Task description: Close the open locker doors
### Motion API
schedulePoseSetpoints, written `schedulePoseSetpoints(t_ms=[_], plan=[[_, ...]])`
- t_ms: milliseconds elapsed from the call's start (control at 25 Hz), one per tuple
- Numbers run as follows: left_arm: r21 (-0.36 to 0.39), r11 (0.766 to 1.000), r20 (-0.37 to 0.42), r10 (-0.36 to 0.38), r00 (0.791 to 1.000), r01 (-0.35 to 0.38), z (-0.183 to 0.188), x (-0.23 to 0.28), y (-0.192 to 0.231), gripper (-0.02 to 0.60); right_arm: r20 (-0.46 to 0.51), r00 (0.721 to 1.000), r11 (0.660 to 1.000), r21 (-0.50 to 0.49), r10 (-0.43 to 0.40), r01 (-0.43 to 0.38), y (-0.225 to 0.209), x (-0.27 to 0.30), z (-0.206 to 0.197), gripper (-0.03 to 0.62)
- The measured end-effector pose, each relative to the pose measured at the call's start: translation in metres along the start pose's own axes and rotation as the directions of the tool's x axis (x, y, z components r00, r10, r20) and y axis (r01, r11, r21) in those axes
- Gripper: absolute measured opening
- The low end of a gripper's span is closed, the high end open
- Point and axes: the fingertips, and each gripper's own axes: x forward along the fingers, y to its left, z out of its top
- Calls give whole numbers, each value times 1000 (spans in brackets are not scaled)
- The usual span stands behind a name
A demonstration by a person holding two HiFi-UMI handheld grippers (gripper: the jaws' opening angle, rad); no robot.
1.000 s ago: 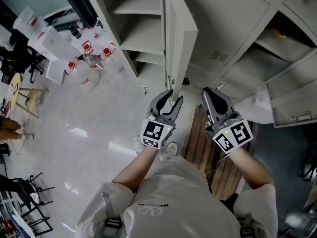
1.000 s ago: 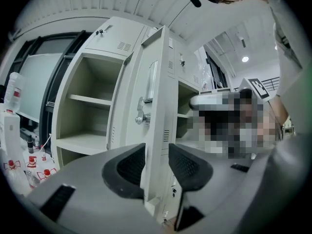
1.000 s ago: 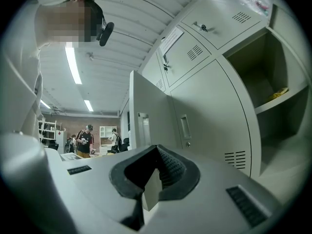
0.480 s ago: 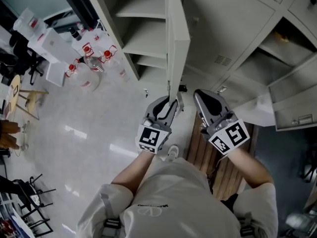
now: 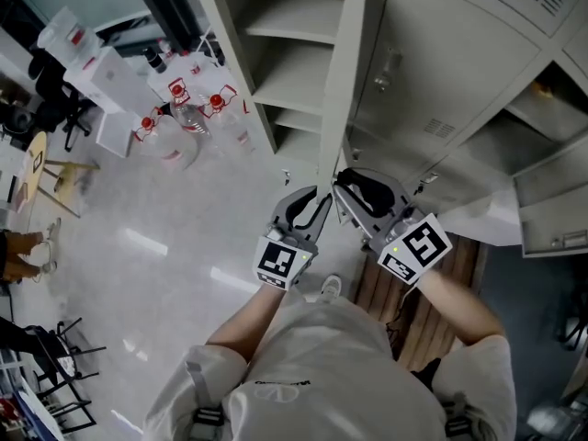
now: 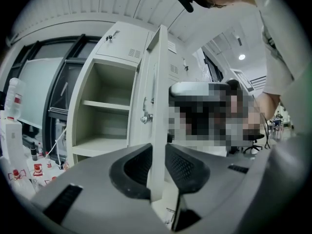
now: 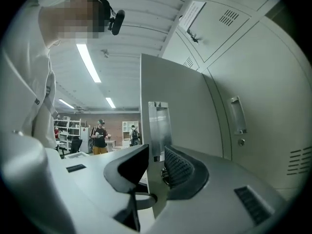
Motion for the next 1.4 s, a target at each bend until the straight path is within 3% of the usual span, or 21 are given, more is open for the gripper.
schedulePoseSetpoints(t_ms=[280,480,720,880,1400], plan=[[2,999,0,-37,999,37,0,-10,23,84,-7,1000,1000,-14,17,-17,7,27,0,152],[2,997,3,-75,997,75,1,-14,34,84,0,997,997,-27,75,-75,19,40,2,160],[5,993,6,-120,993,120,1,-16,40,84,-6,999,997,-62,38,-38,20,60,3,166],[1,993,14,-121,993,121,1,-20,54,86,3,999,996,-80,32,-32,23,74,4,123],[-4,997,14,-77,997,77,2,-38,121,87,-57,998,993,-113,11,-17,26,137,0,114]])
